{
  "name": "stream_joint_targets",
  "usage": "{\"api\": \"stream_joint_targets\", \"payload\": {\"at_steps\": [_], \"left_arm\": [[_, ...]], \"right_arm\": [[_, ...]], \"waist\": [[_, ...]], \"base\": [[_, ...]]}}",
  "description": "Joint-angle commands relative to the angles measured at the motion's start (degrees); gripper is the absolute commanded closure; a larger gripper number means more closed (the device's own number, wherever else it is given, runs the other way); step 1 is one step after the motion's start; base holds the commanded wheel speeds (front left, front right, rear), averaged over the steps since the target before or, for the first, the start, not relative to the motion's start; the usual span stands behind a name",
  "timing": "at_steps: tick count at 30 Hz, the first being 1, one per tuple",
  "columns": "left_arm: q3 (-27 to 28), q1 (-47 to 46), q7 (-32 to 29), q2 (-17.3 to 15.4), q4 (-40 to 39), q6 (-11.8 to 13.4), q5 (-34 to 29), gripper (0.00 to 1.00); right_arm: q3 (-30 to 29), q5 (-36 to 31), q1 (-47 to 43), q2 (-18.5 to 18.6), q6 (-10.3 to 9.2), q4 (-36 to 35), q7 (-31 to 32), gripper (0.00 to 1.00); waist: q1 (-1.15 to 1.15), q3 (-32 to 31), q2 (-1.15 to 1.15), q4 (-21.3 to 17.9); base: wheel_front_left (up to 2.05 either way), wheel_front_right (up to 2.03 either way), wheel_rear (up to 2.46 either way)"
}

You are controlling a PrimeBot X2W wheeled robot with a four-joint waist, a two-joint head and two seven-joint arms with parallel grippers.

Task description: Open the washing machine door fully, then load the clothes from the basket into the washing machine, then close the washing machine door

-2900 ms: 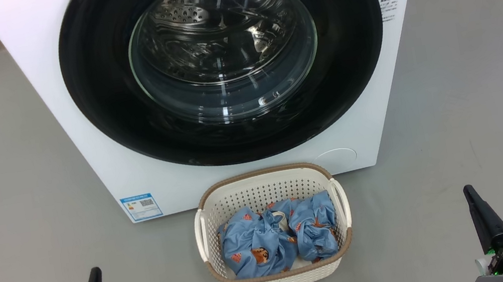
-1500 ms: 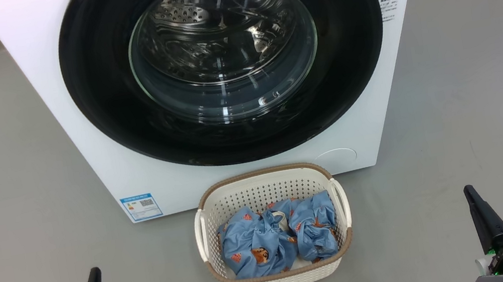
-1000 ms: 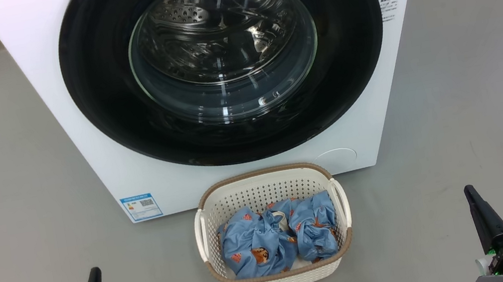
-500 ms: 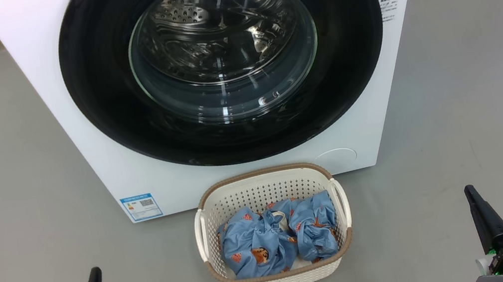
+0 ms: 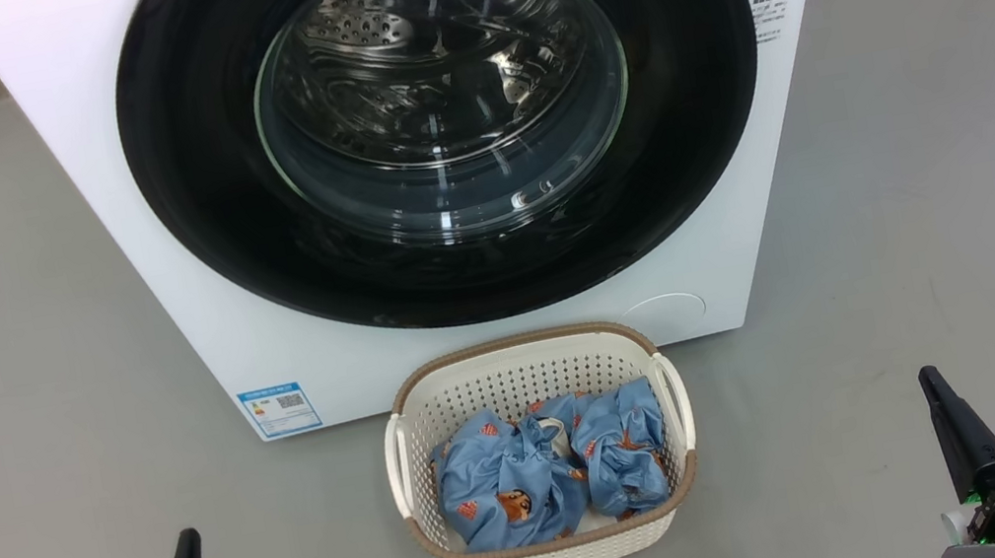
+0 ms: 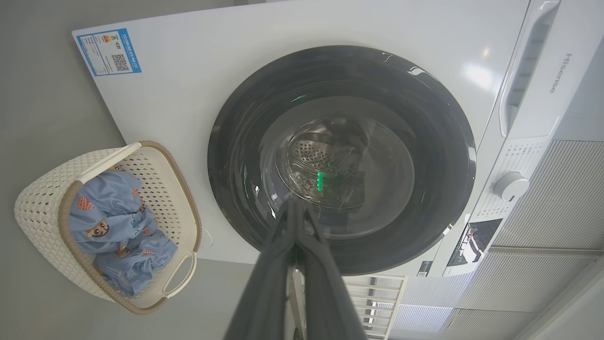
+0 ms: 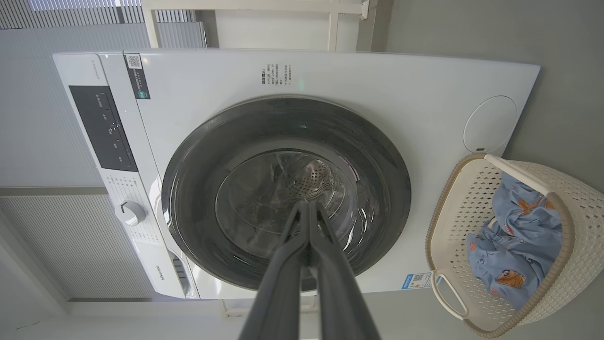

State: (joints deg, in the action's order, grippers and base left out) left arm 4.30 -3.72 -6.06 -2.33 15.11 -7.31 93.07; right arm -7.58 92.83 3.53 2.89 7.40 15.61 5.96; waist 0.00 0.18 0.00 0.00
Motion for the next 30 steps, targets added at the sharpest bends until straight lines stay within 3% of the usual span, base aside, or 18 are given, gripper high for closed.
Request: {"api": "stream_joint_targets", "payload": {"at_steps": [1, 30], "left_arm": [[2.0, -2.4, -0.3, -0.7, -1.1, -0.2, -0.7, 1.0], [2.1, -2.5, -0.3, -0.7, -1.1, -0.2, -0.8, 1.0]], "right_arm": [[1.2, -0.5, 2.6, 0.1, 0.09, -1.6, 0.4, 1.0], [1.1, -0.6, 2.6, 0.1, 0.09, -1.6, 0.5, 1.0]], "waist": [[0.0, 0.0, 0.0, 0.0], [0.0, 0.0, 0.0, 0.0]], "base": [[0.0, 0.0, 0.0], [0.0, 0.0, 0.0]]}}
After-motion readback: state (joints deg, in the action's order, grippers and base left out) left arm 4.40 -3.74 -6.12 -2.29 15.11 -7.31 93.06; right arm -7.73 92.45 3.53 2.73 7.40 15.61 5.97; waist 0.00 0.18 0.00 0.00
